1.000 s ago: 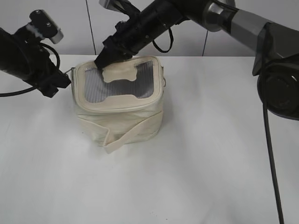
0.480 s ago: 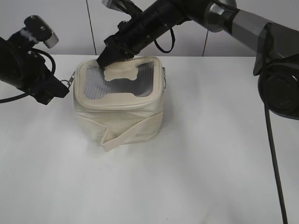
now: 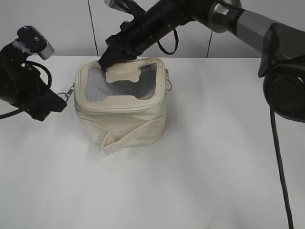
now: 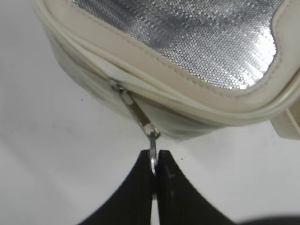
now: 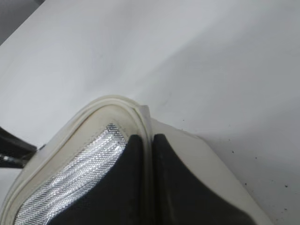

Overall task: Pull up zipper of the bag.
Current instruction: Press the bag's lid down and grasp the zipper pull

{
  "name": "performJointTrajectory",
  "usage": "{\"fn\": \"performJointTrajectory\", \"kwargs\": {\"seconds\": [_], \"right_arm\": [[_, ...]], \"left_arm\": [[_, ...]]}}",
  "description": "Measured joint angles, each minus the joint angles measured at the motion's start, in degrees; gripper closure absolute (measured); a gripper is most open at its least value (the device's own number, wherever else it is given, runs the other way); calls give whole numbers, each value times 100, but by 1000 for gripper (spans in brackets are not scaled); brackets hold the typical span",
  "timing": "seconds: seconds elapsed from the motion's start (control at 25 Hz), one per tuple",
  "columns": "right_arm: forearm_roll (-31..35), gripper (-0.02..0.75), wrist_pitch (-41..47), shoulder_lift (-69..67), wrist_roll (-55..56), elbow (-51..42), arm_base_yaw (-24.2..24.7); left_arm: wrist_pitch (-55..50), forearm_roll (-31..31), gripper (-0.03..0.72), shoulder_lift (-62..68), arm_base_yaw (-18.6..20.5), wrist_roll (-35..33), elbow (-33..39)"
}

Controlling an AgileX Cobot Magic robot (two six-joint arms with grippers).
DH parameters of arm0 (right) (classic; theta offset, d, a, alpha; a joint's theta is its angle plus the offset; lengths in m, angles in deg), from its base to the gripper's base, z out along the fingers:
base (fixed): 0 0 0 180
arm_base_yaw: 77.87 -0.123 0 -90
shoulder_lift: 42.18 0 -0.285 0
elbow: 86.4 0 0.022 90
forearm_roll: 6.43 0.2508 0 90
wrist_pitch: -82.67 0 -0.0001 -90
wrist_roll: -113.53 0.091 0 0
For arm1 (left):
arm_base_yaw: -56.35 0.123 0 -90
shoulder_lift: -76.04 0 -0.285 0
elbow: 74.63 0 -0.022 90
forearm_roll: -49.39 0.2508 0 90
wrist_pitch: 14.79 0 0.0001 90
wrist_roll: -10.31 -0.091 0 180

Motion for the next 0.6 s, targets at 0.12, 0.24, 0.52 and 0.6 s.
{"fn": "performJointTrajectory", "kwargs": {"seconds": [0.12, 0.24, 0.52, 0.6], "right_arm": [[-6, 696, -30, 0, 35, 0, 6], [-20, 696, -23, 0, 60, 0, 6], [-45, 696, -87, 0, 158, 0, 23], [-52, 697, -87, 0, 160, 0, 23]], "left_arm": [[106, 32, 692, -341, -338, 6, 435], [367, 33, 692, -562, -828, 11, 674], [1478, -547, 692, -426, -2196, 11, 785], [1833, -726, 692, -258, -2581, 11, 739]]}}
